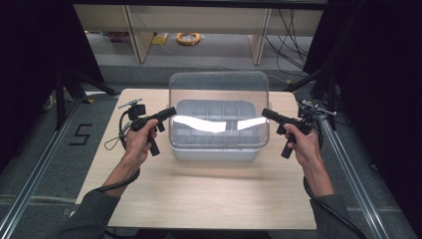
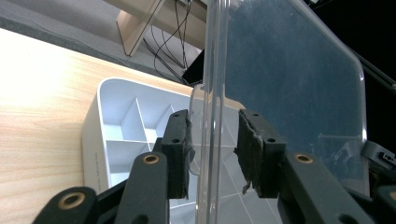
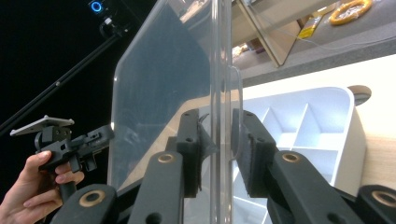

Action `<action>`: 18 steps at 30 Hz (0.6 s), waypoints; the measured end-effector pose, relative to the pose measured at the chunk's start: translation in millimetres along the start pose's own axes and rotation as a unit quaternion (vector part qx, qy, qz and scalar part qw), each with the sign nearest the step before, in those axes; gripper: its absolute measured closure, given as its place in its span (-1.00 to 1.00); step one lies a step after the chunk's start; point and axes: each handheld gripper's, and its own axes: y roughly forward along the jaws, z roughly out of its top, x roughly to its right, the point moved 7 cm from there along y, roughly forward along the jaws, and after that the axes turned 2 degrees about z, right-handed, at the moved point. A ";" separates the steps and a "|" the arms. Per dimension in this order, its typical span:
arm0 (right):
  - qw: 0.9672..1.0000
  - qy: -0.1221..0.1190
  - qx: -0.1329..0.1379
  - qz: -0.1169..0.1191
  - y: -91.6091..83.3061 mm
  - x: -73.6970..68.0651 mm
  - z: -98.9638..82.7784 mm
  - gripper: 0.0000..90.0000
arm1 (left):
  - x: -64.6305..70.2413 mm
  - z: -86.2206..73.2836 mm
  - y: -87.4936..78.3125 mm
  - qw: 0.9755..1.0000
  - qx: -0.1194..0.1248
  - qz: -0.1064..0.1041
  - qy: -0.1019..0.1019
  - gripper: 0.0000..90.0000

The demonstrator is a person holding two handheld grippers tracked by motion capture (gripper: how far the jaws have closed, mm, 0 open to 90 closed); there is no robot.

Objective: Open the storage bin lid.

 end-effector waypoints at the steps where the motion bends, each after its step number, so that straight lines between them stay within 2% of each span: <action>1: 1.000 -0.018 0.005 0.003 0.4 1.2 0.0 0.63 | 0.1 -0.5 -2.0 1.000 0.001 0.000 0.003 0.44; 3: 1.000 -0.009 0.001 0.002 -0.3 -1.7 -2.8 0.63 | 0.4 -2.2 -5.8 1.000 0.002 -0.001 0.003 0.44; 5: 1.000 -0.020 0.005 0.004 -0.5 -2.3 -4.6 0.63 | 0.0 -4.2 -9.7 1.000 0.004 -0.001 0.004 0.44; 6: 1.000 -0.006 0.001 0.007 -1.3 -5.3 -7.2 0.63 | 0.0 -4.2 -9.7 1.000 0.004 -0.001 0.004 0.44; 7: 1.000 -0.020 0.003 0.007 -1.0 -4.5 -7.7 0.63 | -0.6 -6.1 -13.4 1.000 0.005 -0.001 0.005 0.44; 8: 1.000 -0.008 0.002 0.008 -1.4 -6.8 -10.0 0.63 | -1.0 -6.8 -15.4 1.000 0.005 -0.001 0.006 0.44; 9: 1.000 -0.007 0.000 0.012 -1.9 -8.5 -11.7 0.63 | -1.3 -7.4 -17.4 1.000 0.006 -0.001 0.007 0.44; 10: 1.000 -0.023 0.003 0.012 -1.5 -7.5 -12.4 0.63 | -1.7 -7.9 -19.5 1.000 0.006 -0.001 0.009 0.44; 11: 1.000 -0.023 0.003 0.012 -1.5 -7.5 -12.4 0.63 | -1.7 -7.9 -19.5 1.000 0.006 -0.001 0.009 0.44; 12: 1.000 -0.006 -0.001 0.015 -1.9 -12.0 -16.4 0.64 | -1.7 -8.7 -23.4 1.000 0.009 0.001 0.013 0.44; 13: 1.000 -0.018 -0.001 0.016 -1.7 -11.3 -17.3 0.64 | -1.6 -9.3 -25.3 1.000 0.010 0.001 0.016 0.44; 18: 1.000 -0.014 -0.005 0.019 -3.1 -16.4 -24.6 0.64 | -2.3 -16.2 -34.6 1.000 0.007 0.001 0.024 0.44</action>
